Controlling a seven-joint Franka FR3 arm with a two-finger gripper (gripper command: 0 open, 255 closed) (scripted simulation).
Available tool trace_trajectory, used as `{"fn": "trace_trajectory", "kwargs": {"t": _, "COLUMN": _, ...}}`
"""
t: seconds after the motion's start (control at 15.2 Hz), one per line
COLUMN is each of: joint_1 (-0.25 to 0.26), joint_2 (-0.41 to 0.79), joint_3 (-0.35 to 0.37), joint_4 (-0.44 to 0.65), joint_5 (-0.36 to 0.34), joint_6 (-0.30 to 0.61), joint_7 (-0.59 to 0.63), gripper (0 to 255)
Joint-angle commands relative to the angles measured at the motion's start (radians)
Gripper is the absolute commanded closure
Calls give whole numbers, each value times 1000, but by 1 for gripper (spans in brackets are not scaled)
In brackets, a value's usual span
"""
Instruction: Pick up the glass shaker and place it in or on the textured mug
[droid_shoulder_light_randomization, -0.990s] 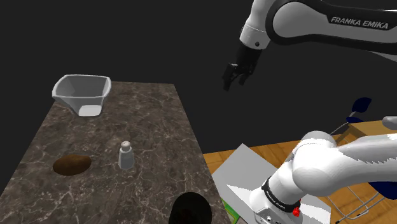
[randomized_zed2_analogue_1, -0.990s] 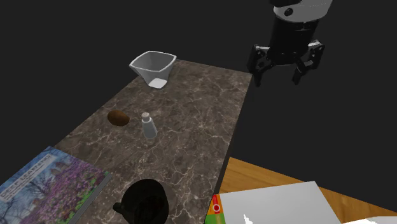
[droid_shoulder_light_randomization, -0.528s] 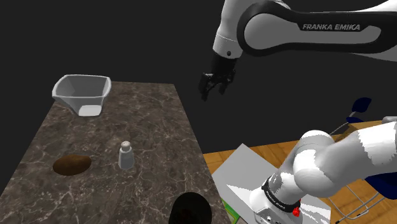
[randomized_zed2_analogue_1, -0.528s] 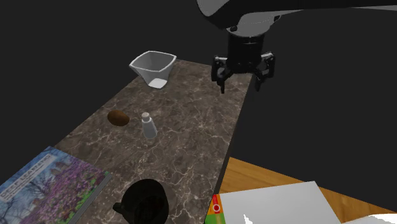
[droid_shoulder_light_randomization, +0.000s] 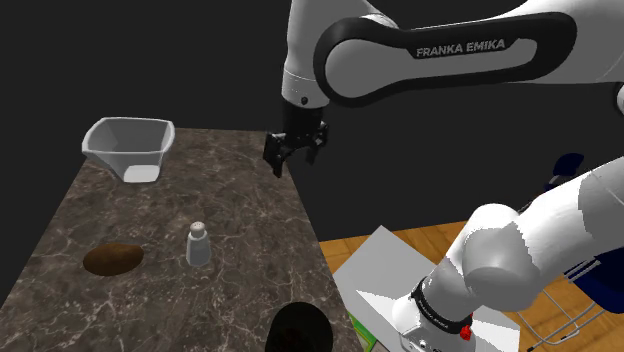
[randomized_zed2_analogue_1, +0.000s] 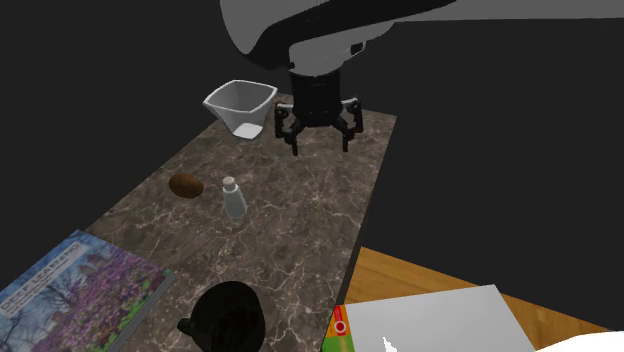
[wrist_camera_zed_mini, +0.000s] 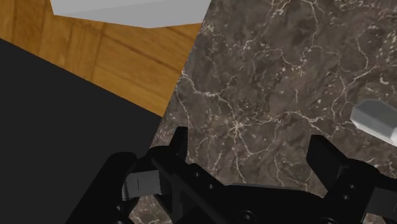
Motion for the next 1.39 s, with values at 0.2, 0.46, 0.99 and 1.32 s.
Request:
{"fn": "trace_trajectory", "kwargs": {"t": 0.2, "joint_1": 26, "joint_2": 160, "joint_3": 70, "joint_4": 104, "joint_5": -7, "joint_6": 28, "joint_7": 103, "gripper": 0}}
{"fn": "trace_trajectory", "kwargs": {"t": 0.46, "joint_1": 52, "joint_2": 301, "joint_3": 115, "joint_4": 208, "joint_5": -33, "joint_6": 40, "joint_7": 186, "gripper": 0}}
{"fn": "trace_trajectory", "kwargs": {"t": 0.99, "joint_1": 141, "joint_2": 605, "joint_3": 164, "joint_4": 477, "joint_5": -116, "joint_6": 19, "joint_7": 342, "gripper": 0}}
{"fn": "trace_trajectory", "kwargs": {"t": 1.32, "joint_1": 146, "joint_2": 627, "joint_3": 162, "joint_4": 448, "joint_5": -125, "joint_6": 68, "joint_7": 351, "gripper": 0}}
